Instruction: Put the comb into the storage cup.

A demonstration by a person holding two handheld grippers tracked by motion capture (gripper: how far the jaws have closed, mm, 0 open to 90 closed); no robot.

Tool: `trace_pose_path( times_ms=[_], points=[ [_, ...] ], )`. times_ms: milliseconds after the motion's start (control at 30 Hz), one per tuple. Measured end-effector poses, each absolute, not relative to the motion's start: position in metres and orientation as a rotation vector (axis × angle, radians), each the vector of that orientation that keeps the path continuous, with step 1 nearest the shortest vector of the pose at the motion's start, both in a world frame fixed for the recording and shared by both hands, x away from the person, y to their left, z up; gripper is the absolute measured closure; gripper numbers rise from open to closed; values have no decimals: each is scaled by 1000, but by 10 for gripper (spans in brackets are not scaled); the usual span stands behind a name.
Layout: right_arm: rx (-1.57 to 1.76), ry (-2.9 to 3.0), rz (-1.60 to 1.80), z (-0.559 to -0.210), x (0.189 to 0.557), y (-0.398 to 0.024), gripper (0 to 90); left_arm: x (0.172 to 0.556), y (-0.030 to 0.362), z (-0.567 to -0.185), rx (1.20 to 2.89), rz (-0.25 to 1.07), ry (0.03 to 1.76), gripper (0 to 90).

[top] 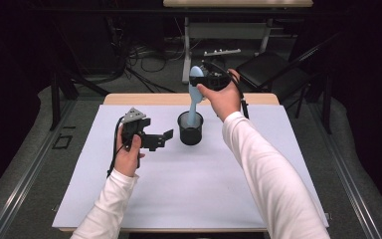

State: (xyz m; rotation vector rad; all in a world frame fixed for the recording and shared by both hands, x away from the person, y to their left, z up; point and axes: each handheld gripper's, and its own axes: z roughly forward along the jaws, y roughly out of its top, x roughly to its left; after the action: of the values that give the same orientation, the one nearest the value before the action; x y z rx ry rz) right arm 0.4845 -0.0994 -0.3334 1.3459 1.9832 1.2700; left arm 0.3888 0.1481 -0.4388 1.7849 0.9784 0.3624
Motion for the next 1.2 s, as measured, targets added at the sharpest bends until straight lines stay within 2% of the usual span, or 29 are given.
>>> trace_pose_path(
  times_ms=[1200],
  points=[
    [1342, 1990, 1195, -374, 493, -89, 492, 390, 148, -441, 1785, 358, 985, 6]
  ],
)
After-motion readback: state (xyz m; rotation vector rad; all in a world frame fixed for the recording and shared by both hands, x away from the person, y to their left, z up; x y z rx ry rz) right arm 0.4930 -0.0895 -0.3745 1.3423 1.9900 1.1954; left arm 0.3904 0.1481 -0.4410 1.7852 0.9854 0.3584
